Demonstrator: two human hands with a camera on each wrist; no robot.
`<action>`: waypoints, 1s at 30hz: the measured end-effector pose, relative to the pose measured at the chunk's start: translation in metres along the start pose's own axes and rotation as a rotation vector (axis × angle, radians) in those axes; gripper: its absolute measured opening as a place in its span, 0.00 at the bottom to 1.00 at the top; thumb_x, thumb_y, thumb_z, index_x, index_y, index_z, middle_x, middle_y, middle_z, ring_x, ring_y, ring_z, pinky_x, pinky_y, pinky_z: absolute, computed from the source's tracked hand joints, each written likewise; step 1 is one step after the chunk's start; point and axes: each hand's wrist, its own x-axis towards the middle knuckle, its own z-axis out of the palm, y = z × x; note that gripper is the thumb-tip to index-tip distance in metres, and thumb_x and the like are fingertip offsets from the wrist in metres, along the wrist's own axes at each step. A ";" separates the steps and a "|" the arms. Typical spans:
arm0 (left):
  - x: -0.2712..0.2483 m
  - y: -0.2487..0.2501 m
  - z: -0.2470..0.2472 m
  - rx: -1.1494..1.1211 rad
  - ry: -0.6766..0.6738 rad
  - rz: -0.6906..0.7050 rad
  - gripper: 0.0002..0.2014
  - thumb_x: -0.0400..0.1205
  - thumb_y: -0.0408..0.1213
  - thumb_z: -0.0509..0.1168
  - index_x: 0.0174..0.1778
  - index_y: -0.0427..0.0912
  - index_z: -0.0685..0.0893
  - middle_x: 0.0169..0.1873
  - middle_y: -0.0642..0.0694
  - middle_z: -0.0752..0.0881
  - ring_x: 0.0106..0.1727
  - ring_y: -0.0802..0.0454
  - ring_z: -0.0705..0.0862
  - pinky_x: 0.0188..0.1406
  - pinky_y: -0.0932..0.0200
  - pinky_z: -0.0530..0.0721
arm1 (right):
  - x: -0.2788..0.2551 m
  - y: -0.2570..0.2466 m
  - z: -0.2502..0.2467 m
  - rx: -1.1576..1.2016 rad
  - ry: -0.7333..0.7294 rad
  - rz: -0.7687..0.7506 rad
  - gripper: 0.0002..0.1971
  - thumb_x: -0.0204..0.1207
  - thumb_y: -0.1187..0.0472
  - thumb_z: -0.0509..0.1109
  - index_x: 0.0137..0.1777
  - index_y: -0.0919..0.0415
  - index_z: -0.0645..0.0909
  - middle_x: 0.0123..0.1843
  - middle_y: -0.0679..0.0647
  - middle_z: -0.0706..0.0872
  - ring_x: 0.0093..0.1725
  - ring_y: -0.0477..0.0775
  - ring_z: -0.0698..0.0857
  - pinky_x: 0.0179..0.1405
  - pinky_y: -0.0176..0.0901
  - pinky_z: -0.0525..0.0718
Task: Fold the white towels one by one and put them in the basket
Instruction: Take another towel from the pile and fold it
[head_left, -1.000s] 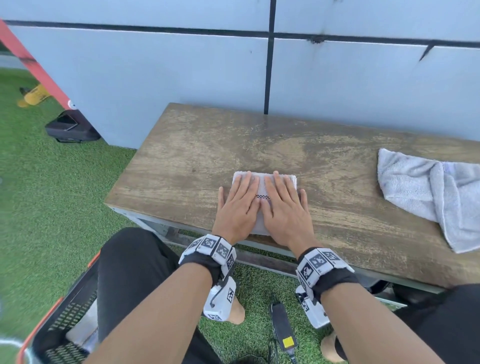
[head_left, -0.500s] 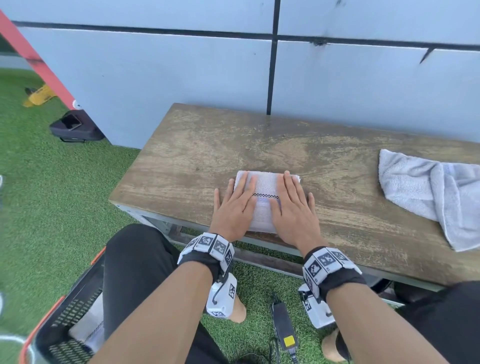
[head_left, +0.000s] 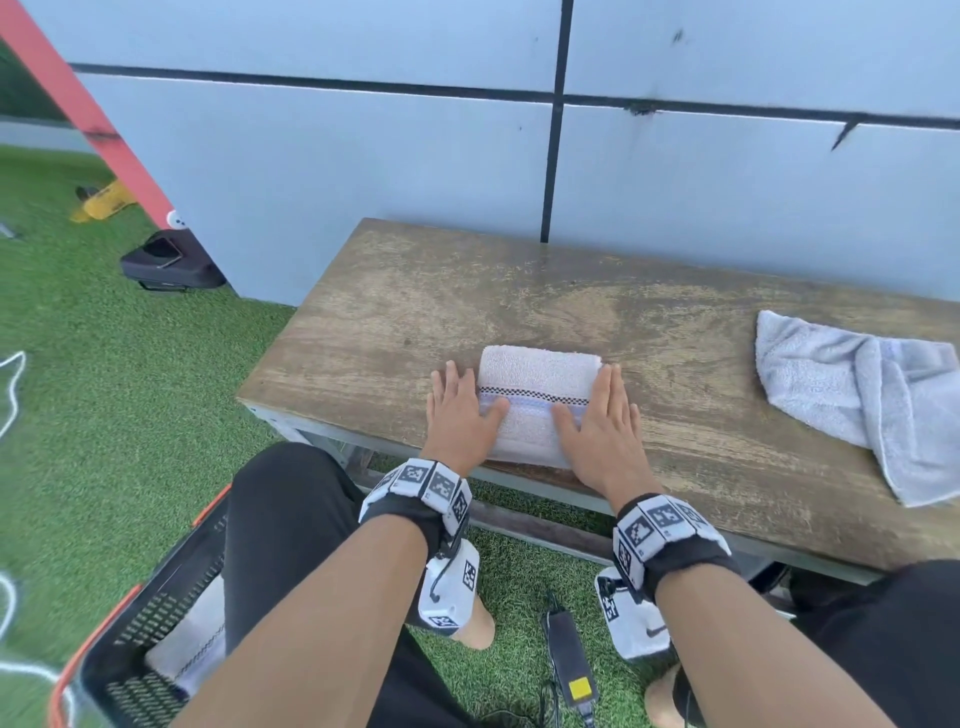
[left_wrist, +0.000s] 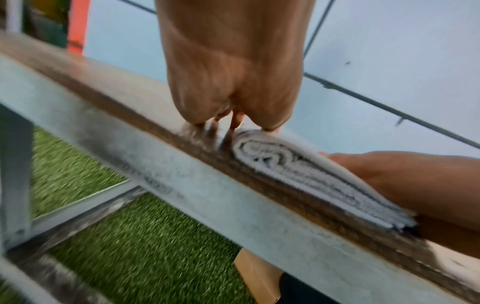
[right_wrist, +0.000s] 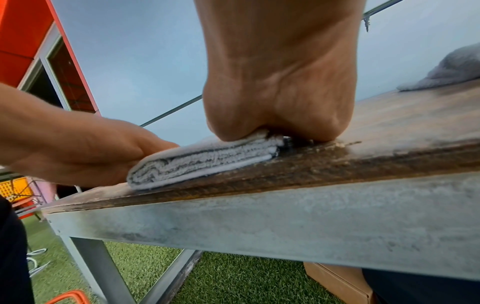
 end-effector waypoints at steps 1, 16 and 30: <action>-0.001 0.004 -0.002 0.015 0.011 -0.011 0.34 0.88 0.54 0.58 0.85 0.37 0.59 0.88 0.39 0.45 0.88 0.40 0.40 0.87 0.41 0.43 | -0.002 -0.001 0.000 -0.001 -0.004 0.007 0.43 0.86 0.35 0.44 0.87 0.62 0.34 0.88 0.55 0.27 0.87 0.51 0.33 0.86 0.52 0.37; -0.069 0.043 -0.091 -0.645 0.037 0.108 0.09 0.76 0.29 0.68 0.43 0.49 0.84 0.21 0.60 0.78 0.20 0.63 0.72 0.23 0.65 0.72 | -0.045 -0.064 -0.036 0.807 0.028 0.014 0.18 0.83 0.64 0.59 0.71 0.53 0.64 0.58 0.47 0.78 0.57 0.50 0.80 0.48 0.48 0.79; -0.218 -0.204 -0.237 -1.013 0.914 -0.182 0.13 0.74 0.35 0.73 0.53 0.48 0.84 0.46 0.50 0.92 0.47 0.49 0.89 0.51 0.48 0.88 | -0.112 -0.358 0.032 0.527 -0.393 -0.574 0.28 0.83 0.68 0.62 0.76 0.54 0.52 0.39 0.53 0.73 0.30 0.51 0.76 0.17 0.29 0.71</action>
